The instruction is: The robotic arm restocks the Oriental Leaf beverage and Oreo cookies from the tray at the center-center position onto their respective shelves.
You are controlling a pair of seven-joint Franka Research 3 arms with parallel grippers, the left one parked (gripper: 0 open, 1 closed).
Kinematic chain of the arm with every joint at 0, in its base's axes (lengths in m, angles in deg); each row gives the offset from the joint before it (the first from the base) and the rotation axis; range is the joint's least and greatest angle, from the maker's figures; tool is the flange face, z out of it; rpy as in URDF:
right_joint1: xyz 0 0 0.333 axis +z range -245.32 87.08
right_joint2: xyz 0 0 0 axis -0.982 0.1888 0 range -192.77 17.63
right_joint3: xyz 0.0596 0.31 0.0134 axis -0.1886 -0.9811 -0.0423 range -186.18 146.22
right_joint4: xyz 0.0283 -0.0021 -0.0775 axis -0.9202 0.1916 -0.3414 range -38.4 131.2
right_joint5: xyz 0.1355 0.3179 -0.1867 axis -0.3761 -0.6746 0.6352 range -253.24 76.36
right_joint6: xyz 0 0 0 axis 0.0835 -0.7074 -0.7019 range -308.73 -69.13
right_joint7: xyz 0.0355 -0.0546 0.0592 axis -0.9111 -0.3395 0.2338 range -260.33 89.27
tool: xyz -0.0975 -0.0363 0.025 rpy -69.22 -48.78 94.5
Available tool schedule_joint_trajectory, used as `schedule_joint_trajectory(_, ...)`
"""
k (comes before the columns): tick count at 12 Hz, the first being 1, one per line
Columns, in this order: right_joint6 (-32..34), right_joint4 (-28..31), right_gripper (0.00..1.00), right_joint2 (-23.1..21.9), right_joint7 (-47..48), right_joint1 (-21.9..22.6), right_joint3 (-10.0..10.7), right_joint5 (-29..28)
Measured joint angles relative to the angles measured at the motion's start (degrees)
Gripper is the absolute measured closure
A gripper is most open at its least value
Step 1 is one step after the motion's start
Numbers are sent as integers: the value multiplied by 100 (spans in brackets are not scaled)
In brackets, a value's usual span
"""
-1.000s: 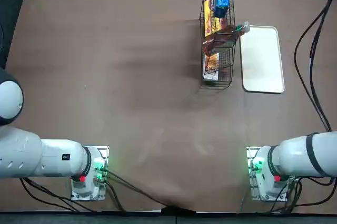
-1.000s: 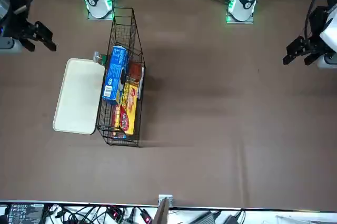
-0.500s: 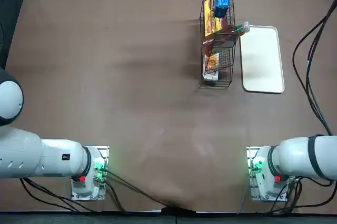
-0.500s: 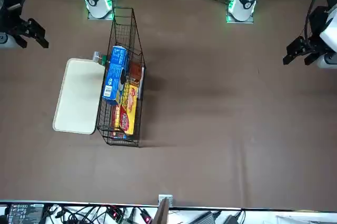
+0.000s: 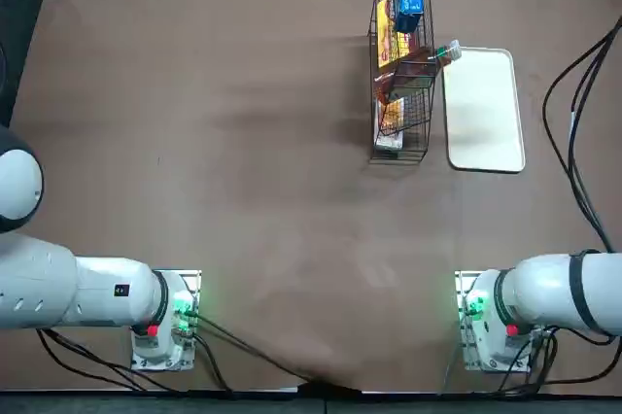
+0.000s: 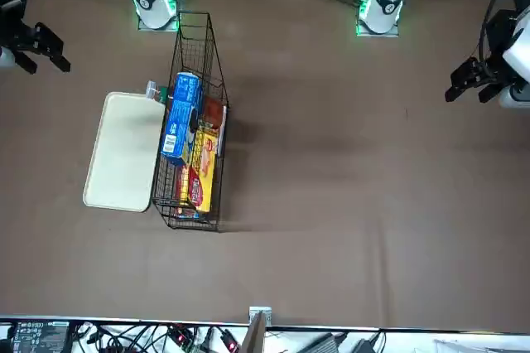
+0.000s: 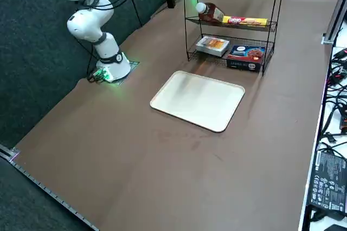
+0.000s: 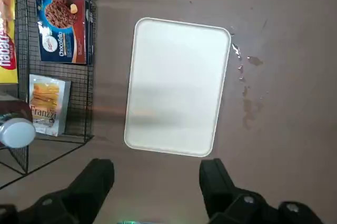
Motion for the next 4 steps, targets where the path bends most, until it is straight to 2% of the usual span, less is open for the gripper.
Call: schedule_joint_trajectory(4,-37,0,0,0,50,1,-1,-55)
